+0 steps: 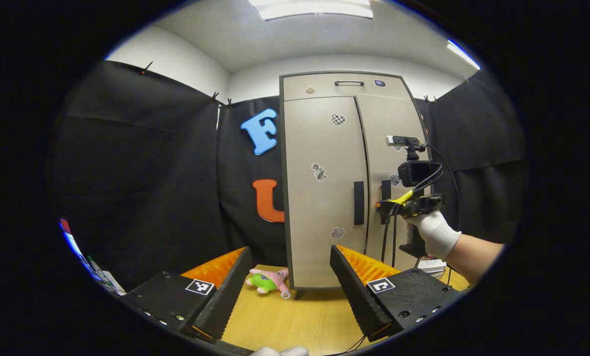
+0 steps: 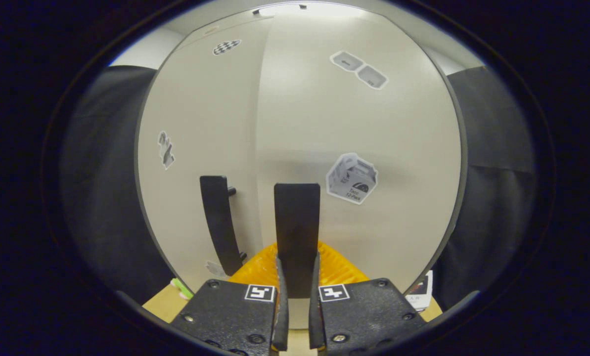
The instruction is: Open the right door of the double-door shoe cabinet with the right hand, and open the left door with the left hand.
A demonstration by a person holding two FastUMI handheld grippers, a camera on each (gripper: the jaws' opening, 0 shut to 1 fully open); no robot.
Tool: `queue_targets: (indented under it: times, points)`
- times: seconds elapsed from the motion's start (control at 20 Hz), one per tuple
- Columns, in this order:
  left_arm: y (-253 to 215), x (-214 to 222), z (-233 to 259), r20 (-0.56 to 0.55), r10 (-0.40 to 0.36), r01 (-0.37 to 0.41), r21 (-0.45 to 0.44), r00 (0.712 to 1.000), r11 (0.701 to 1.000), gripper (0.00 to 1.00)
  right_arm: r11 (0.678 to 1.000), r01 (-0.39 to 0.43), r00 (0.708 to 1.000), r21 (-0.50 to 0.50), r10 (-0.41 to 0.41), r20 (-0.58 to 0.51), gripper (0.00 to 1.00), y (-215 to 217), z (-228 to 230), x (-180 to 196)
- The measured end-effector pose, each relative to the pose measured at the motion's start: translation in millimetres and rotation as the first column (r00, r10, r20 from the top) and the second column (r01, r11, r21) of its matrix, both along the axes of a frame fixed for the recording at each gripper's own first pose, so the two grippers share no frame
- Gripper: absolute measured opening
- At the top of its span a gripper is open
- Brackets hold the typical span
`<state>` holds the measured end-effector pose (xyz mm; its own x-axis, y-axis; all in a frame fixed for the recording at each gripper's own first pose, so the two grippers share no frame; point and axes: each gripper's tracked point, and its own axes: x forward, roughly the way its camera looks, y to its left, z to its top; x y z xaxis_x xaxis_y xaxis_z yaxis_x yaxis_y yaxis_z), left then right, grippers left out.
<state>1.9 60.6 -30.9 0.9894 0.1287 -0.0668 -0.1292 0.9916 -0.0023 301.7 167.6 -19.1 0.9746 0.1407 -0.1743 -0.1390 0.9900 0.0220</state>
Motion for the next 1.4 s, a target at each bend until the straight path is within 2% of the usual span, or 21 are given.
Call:
queue_targets:
  times: [0.4,0.95,1.4]
  points:
    - [-2.4,0.1,-0.6,0.0,-0.03,0.03,0.02,1.0,0.999,0.96,1.0,-0.003,1.0,0.008,0.003,0.014,0.19,-20.9,-1.4,-50.2]
    - [-17.4,-3.7,-6.3,-0.013,-0.096,0.096,-0.007,0.995,0.995,0.96,1.0,0.024,0.999,0.013,-0.024,0.021,0.16,-77.1,-3.1,-115.5]
    - [-49.2,0.3,-8.0,-0.011,-0.172,0.172,-0.017,0.985,0.985,0.96,0.995,0.089,0.996,0.037,-0.09,0.023,0.14,-100.6,-2.5,-125.4]
